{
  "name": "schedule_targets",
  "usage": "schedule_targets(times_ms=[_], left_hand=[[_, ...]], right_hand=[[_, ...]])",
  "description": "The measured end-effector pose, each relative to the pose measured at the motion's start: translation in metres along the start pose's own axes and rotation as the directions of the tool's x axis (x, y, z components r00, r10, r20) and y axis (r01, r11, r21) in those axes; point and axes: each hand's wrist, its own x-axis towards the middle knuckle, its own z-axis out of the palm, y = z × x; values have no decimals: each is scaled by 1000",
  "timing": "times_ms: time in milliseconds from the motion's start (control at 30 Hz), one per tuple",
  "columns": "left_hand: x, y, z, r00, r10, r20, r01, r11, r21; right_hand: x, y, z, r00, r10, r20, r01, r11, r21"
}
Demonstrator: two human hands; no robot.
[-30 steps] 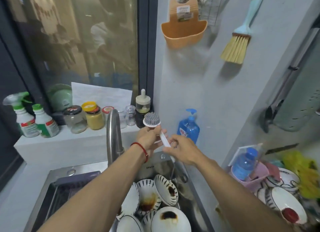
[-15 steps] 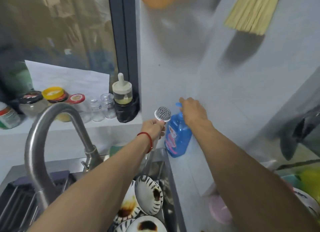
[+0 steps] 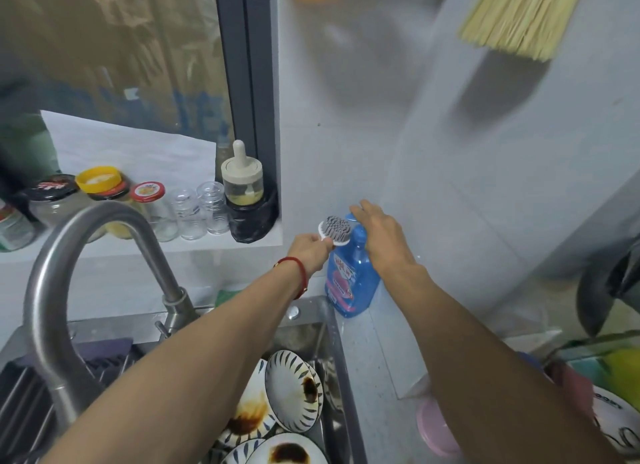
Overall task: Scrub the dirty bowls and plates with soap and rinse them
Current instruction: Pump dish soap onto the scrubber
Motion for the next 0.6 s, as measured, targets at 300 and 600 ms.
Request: schedule_targets(times_ms=[300, 600], left_hand=[[5, -2, -2, 998, -35, 51, 36, 999, -15], [5, -3, -6, 998, -35, 52, 36, 999, -19]], right_hand=[[-5, 0, 6, 999, -15, 34, 17, 999, -51], [-1, 7, 9, 999, -18, 33, 19, 999, -45]])
